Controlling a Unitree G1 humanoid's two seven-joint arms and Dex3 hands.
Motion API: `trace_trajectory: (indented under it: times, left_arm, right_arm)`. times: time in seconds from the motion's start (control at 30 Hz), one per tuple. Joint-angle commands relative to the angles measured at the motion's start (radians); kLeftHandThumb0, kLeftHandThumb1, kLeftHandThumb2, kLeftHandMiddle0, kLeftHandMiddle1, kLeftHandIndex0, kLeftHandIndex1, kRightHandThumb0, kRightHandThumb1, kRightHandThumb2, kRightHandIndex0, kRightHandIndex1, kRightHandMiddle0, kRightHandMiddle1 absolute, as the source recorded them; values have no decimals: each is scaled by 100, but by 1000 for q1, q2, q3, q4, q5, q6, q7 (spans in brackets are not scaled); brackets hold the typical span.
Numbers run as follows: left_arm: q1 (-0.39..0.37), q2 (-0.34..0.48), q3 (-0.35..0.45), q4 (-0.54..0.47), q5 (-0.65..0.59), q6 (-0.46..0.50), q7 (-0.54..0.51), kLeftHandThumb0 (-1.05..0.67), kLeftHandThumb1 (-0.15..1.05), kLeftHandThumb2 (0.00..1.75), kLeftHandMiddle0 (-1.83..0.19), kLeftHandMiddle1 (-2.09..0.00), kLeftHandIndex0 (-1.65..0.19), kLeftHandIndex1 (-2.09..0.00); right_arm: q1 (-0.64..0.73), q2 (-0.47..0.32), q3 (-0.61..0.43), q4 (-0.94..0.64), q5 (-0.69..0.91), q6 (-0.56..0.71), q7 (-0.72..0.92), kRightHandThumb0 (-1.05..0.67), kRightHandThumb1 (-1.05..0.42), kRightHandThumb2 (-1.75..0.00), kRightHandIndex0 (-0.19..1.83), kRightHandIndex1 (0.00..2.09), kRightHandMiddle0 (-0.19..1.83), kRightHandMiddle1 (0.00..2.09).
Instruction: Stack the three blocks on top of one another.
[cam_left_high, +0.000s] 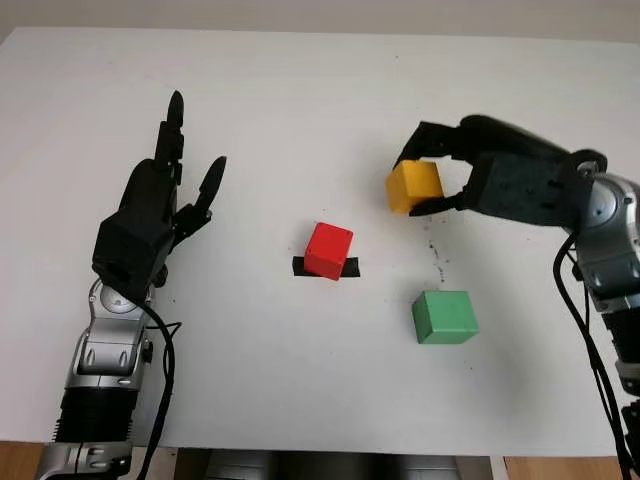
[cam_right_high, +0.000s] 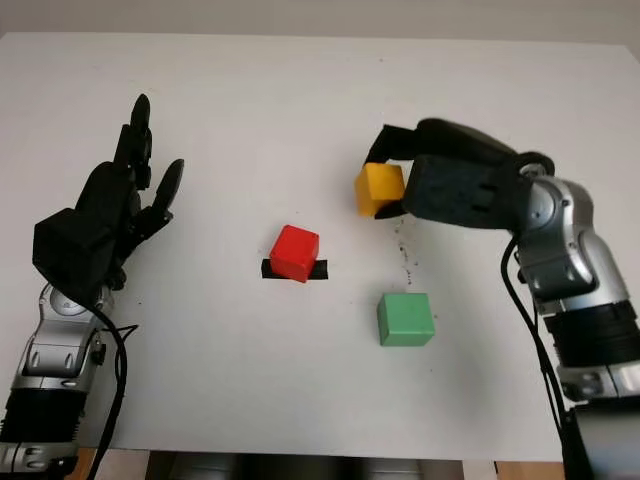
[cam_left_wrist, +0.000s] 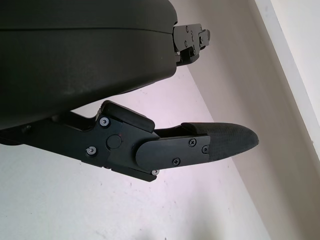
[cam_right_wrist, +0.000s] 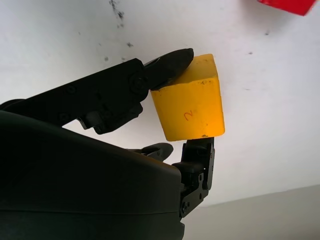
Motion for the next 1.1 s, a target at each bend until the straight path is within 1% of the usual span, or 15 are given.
trace_trajectory:
  times: [0.0, 0.13, 0.27, 0.5, 0.77, 0.97, 1.07]
  left_arm:
    - [13, -8, 0, -19, -10, 4, 2, -79, 105, 54, 17, -5, 16, -5]
    - [12, -12, -3, -17, -13, 5, 3, -81, 105, 56, 18, -5, 17, -5]
    - [10, -18, -6, -18, -10, 5, 11, -81, 105, 56, 18, -5, 17, -5]
    - [10, -33, -10, -39, 8, 39, 41, -83, 105, 57, 17, -6, 16, -6]
    - [12, -44, -12, -67, 18, 84, 66, -85, 105, 60, 18, -5, 16, -5]
    - [10, -45, -13, -74, 19, 86, 69, -84, 105, 62, 18, -5, 17, -5]
    - [12, -49, -12, -75, 18, 87, 72, -85, 105, 62, 19, -5, 17, -5]
  right_arm:
    - [-51, 2, -3, 6, 29, -23, 27, -34, -93, -5, 42, 7, 41, 135]
    - [-99, 20, 19, 39, 73, -76, 92, -34, -92, -5, 42, 7, 41, 143]
    - [-139, 29, 46, 67, 93, -128, 158, -37, -91, -5, 41, 6, 41, 144]
    - [-214, 68, 72, 173, 153, -304, 239, -41, -92, -6, 40, 5, 42, 149]
    - [-282, 140, 103, 315, 148, -460, 232, -44, -94, -6, 37, 4, 43, 151]
    - [-300, 170, 118, 364, 131, -528, 217, -44, -94, -6, 37, 4, 42, 148]
    - [-312, 185, 125, 413, 123, -576, 202, -45, -94, -5, 36, 4, 43, 149]
